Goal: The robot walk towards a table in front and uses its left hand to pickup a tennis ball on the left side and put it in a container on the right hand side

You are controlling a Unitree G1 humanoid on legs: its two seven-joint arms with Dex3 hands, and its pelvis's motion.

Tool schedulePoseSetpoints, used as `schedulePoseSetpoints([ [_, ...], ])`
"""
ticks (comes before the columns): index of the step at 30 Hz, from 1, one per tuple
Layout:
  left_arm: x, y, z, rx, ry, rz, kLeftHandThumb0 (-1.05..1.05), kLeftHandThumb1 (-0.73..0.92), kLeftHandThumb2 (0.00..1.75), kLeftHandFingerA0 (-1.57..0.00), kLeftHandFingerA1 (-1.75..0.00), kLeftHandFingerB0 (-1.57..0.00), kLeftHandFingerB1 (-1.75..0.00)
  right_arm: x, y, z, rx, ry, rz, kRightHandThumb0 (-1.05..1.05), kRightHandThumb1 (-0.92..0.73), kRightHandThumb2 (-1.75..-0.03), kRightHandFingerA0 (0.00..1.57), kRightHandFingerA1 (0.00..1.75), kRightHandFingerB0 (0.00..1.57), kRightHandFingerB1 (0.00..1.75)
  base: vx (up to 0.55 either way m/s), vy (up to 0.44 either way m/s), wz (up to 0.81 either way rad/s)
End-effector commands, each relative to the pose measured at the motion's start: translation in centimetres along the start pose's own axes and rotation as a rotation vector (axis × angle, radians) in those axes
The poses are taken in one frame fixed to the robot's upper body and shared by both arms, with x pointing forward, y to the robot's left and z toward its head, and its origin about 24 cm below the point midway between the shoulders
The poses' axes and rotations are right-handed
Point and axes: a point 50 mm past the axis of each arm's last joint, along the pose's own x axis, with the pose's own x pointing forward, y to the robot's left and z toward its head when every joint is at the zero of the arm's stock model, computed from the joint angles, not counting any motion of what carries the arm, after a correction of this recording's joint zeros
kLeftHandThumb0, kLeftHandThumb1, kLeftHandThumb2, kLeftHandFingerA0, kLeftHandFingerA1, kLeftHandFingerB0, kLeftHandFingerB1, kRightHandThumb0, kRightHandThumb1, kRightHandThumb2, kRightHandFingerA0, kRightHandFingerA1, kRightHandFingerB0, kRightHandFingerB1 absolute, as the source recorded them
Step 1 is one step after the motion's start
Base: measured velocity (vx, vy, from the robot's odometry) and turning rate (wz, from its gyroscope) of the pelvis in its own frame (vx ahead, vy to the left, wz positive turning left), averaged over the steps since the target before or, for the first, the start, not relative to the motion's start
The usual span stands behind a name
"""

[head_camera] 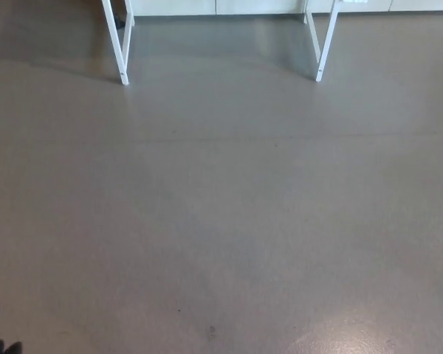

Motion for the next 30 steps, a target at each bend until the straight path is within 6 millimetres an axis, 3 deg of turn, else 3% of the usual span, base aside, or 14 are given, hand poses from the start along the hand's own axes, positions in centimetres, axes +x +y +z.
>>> schedulePoseSetpoints([
  [1,-0.8,1.4,-1.3,-0.055,0.063,-0.019,-0.07,0.49,0.91,-0.23,-0.52,-0.12,-0.46,-0.9,-0.8,-0.5,0.046,-0.077,-0.019,-0.70,-0.83,-0.67,0.20,0.58,0.04,0.28,0.00,0.000,0.00],
  [4,-1.3,1.4,-2.5,-0.047,0.092,-0.034,-0.08,0.49,0.91,-0.21,-0.52,-0.12,-0.46,-1.7,-1.1,-1.9,0.033,-0.051,-0.017,-0.74,-0.82,-0.68,0.18,0.59,0.02,0.27,0.00,0.000,0.00],
  [5,-1.5,1.4,-2.9,-0.042,0.101,-0.036,-0.08,0.48,0.91,-0.23,-0.53,-0.13,-0.47,-2.1,-1.2,-2.4,0.036,-0.043,-0.017,-0.71,-0.84,-0.65,0.23,0.61,0.02,0.34,0.00,0.000,0.00],
  [7,-1.8,1.4,-3.5,-0.029,0.113,-0.041,-0.08,0.48,0.91,-0.24,-0.53,-0.13,-0.47,-2.8,-1.3,-3.4,0.055,-0.030,-0.018,-0.70,-0.83,-0.67,0.23,0.61,0.04,0.29,0.00,0.000,0.00],
  [11,-1.9,1.3,-3.6,-0.024,0.113,-0.050,-0.12,0.44,0.88,-0.27,-0.55,-0.14,-0.47,-3.3,-1.2,-4.2,0.091,-0.016,-0.013,-0.71,-0.81,-0.67,0.20,0.56,0.05,0.29,0.00,0.000,0.00],
  [17,-1.9,1.3,-3.7,-0.016,0.133,-0.073,-0.12,0.44,0.88,-0.27,-0.54,-0.13,-0.47,-3.6,-1.0,-4.1,0.078,-0.053,-0.030,-0.69,-0.83,-0.65,0.22,0.56,0.02,0.33,0.00,0.000,0.00],
  [20,-2.0,1.3,-3.8,-0.015,0.135,-0.075,-0.12,0.44,0.88,-0.27,-0.54,-0.13,-0.47,-3.6,-0.8,-3.7,0.057,-0.100,-0.039,-0.64,-0.84,-0.67,0.23,0.56,0.05,0.26,0.00,0.000,0.00],
  [30,-1.6,0.8,-3.1,-0.055,0.082,-0.048,-0.12,0.45,0.89,-0.25,-0.54,-0.11,-0.46,-3.2,0.3,-2.8,0.014,-0.151,-0.031,-0.66,-0.83,-0.68,0.15,0.50,0.05,0.22,0.02,0.031,0.13],
])
